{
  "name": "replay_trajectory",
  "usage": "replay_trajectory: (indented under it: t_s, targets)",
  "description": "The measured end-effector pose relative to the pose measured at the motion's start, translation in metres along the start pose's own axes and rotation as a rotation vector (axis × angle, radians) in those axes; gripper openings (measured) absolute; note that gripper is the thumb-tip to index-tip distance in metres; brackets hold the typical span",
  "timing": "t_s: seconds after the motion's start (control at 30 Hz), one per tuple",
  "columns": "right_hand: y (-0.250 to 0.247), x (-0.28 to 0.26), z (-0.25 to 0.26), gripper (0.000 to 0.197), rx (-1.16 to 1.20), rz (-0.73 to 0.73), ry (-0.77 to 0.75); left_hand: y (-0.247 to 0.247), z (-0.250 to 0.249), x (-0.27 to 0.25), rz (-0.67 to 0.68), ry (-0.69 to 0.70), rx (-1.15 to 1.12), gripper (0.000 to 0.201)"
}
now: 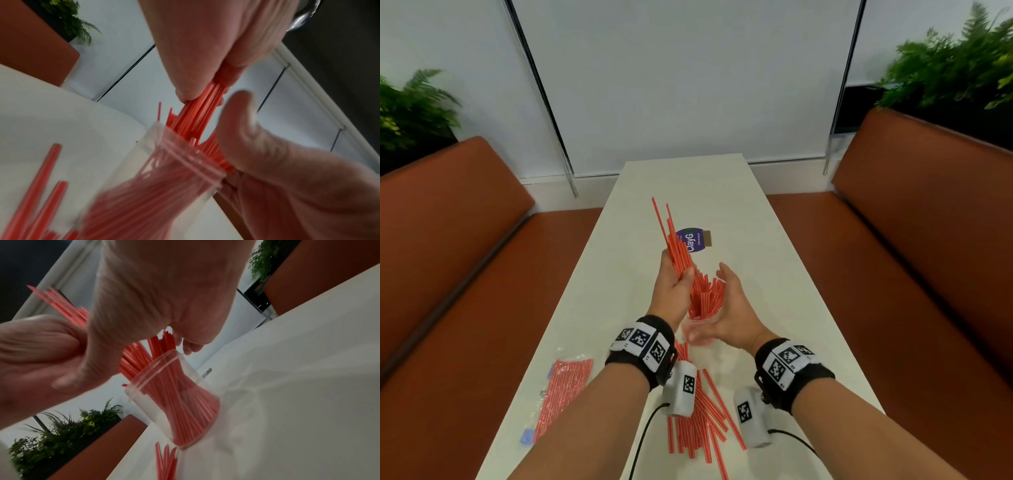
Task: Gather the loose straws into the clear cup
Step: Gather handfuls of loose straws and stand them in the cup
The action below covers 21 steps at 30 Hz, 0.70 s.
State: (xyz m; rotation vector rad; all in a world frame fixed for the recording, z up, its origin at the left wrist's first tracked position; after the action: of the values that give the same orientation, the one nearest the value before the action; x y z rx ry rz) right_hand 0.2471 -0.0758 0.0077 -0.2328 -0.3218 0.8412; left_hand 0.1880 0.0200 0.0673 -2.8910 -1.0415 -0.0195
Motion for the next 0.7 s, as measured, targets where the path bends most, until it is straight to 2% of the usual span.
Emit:
replay_trajectory:
  t_s: [0.13, 0.3, 0.43, 0.57, 0.7]
  targets:
    - [0.01, 0.008, -0.004, 0.147, 0.046, 0.008, -0.006, 0.004, 0.022, 0.0, 0.02, -0.093, -0.06, 0.03]
    - [0.009, 0.02, 0.004, 0.139, 0.091, -0.052, -0.062, 0.01, 0.034, 0.002, 0.064, -0.145, -0.081, 0.032]
    - [0.009, 0.028, 0.022, 0.116, 0.164, 0.019, -0.145, 0.013, 0.033, 0.003, 0.083, -0.139, -0.034, 0.029]
    - [-0.001, 0.039, 0.025, 0.105, 0.201, -0.006, -0.129, 0.017, 0.032, 0.001, 0.126, -0.142, -0.103, 0.012]
    - [-0.001, 0.041, 0.03, 0.076, 0.249, -0.057, -0.127, 0.01, 0.034, 0.003, 0.107, -0.128, -0.199, 0.032]
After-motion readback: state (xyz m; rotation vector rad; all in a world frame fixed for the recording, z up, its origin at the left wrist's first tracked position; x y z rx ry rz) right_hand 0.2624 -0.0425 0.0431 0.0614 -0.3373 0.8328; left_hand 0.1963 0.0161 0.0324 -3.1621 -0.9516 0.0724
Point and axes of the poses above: each hand's wrist, its own x-axis towards the middle knuckle, its own y-axis out of the palm, z = x × y, the point moved 10 cm from there along x, towards the middle knuckle, and after that the axes turned 8 degrees about -y, right-handed, at the moved point
